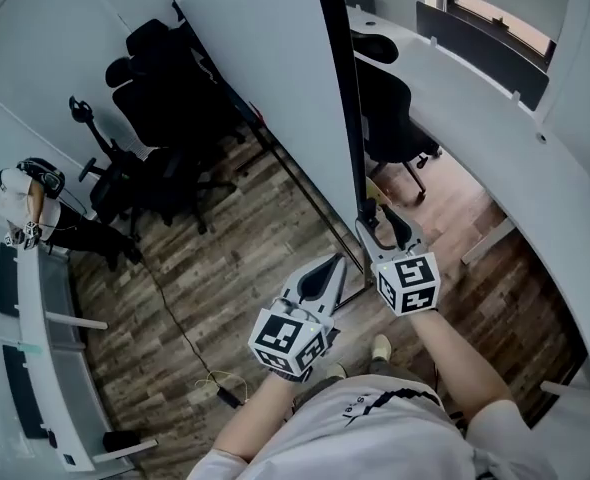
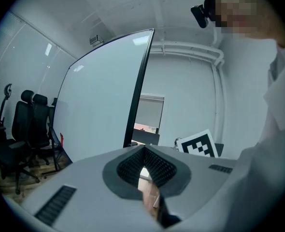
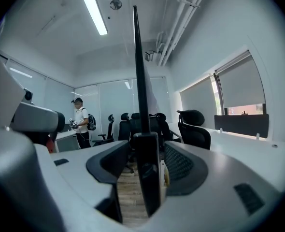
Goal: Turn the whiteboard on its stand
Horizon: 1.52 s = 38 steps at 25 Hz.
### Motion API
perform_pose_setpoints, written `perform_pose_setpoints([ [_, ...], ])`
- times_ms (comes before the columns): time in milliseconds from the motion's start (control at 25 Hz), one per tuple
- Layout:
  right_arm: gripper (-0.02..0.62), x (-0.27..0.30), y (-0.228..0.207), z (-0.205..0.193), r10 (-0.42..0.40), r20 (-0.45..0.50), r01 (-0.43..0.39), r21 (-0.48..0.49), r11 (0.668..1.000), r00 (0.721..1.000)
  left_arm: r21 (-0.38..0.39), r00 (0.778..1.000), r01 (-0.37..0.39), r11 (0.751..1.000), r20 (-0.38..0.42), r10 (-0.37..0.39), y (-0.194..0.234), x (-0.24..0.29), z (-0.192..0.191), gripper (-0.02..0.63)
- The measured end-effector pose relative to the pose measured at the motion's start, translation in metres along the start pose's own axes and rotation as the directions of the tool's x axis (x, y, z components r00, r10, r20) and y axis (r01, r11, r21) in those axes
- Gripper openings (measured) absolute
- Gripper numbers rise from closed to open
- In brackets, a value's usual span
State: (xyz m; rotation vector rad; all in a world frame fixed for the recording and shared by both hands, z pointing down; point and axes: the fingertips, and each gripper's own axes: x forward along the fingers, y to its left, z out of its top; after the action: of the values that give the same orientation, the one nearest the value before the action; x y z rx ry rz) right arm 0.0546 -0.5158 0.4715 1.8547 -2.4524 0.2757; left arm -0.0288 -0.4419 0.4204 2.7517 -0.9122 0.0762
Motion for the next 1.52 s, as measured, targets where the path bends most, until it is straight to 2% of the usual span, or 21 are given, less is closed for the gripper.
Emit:
perform_pose_setpoints([
  [320,0.227,0.05,0.007,-0.012,0.129,-0.039,-0.129,0.005,0.992,0.991,-0.01,0.994,-0.106,0.994,-0.006,0.106,0.021,0.014,0.002,0.012],
  [440,0.225,0.06,0.01,-0.014,0.134,-0.035,-0.135,-0.01,0.991,0.99,-0.013,0.99,-0.142,0.99,-0.009,0.142,0.027,0.016,0.001,0.012],
  [560,0.184,0.063,0.01,-0.016,0.124,-0.033,-0.126,-0.051,0.991,0.992,-0.014,0.986,-0.166,0.986,-0.007,0.166,0.031,0.017,0.0,0.012],
  [920,0.173,0.055,0.012,-0.018,0.128,-0.041,-0.131,-0.086,0.988,0.991,-0.026,0.984,-0.178,0.984,-0.009,0.177,0.024,0.018,-0.005,0.012],
  [1520,0.172,0.0,0.017,-0.023,0.166,-0.038,-0.17,-0.145,0.975,0.985,-0.04,0.985,-0.174,0.984,-0.011,0.174,-0.009,0.006,-0.023,0.012],
])
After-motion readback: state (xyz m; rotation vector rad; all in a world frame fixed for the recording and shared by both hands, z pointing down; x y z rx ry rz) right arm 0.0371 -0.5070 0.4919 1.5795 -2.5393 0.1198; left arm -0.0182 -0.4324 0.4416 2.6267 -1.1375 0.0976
